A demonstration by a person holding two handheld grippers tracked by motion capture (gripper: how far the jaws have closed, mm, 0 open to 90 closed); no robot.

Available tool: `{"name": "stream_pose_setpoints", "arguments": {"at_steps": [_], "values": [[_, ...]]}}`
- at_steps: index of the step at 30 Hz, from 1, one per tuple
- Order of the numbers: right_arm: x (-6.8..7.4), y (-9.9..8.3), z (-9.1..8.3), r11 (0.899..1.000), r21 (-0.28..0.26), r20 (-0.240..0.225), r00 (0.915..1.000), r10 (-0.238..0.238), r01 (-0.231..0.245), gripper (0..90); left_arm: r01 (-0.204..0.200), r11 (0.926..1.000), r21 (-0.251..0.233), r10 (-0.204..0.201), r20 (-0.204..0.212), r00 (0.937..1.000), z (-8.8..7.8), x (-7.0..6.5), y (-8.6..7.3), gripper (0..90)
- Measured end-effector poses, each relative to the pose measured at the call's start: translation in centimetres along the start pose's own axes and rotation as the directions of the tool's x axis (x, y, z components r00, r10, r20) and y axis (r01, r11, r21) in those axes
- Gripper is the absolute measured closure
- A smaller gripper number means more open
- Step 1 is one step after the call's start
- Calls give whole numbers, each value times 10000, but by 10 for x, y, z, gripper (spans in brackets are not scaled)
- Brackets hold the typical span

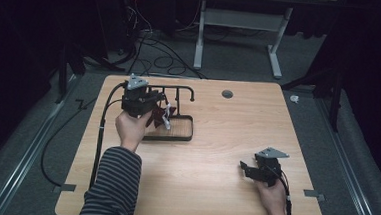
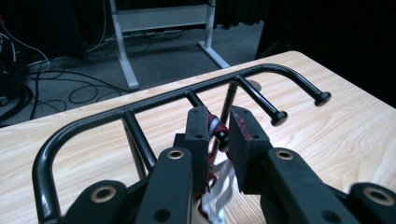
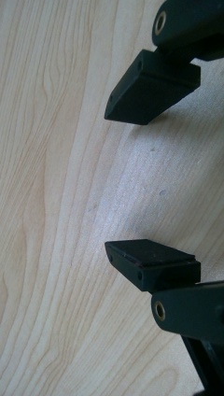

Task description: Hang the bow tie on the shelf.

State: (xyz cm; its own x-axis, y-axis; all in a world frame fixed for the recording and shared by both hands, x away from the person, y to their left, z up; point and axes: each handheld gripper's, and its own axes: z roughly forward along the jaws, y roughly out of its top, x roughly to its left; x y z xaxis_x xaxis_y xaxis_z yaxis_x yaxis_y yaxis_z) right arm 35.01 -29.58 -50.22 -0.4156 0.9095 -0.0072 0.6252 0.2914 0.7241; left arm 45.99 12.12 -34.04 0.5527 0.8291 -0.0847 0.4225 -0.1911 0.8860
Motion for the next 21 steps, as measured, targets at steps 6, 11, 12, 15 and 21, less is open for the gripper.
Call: {"name": "stream_pose_setpoints", "arguments": {"at_steps": [6, 11, 12, 15, 21], "values": [[0, 0, 0, 10000, 7, 17, 10000, -7, 7, 327, 2, 10000, 18, -2, 37, 10000, -9, 1, -6, 764], [0, 0, 0, 10000, 10, 15, 10000, -29, 29, 327, -193, 9998, 40, 192, 69, 9998, -18, -2, -8, 752], [0, 0, 0, 10000, 6, 15, 10000, -32, 32, 327, -214, 9998, 25, 214, 90, 9997, -20, -3, -8, 749], [0, 0, 0, 10000, 7, 16, 10000, -29, 29, 327, -195, 9998, 25, 194, 159, 9997, -23, -3, -10, 738], [0, 0, 0, 10000, 1, 17, 10000, -23, 23, 327, -249, 9996, 112, 247, 160, 9996, -30, -3, -15, 707]]}}
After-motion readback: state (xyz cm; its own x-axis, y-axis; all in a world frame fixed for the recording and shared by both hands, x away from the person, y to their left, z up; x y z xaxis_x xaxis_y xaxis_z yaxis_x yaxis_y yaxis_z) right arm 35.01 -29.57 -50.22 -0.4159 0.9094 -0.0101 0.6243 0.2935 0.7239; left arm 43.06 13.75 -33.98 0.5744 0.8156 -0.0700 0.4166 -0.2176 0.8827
